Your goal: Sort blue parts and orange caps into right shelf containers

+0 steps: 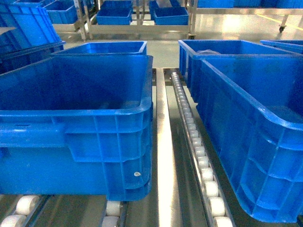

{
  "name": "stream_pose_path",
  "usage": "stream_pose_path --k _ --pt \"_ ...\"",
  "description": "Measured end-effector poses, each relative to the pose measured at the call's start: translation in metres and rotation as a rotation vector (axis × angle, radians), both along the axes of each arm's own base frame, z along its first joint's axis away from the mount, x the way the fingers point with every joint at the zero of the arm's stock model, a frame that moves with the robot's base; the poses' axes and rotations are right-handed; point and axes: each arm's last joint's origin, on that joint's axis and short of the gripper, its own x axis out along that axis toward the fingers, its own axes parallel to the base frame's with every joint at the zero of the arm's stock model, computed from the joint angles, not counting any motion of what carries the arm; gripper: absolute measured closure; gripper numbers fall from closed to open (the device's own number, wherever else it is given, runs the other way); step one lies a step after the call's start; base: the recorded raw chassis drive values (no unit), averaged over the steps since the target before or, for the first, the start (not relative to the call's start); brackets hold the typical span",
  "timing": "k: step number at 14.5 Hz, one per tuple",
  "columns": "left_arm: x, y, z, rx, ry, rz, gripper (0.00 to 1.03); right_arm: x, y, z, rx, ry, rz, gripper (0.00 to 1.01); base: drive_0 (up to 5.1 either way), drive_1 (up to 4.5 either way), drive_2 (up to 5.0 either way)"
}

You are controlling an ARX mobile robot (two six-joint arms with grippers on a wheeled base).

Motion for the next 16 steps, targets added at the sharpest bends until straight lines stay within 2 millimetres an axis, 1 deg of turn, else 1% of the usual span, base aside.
stream_pose_path --k 16 --pt "0.0 -0.0001 0.0003 0.0 -0.003 -0.001 0.6 0.0 0.0 -0.0001 0.0 0.001 0.0 0.6 0.0 0.0 0.0"
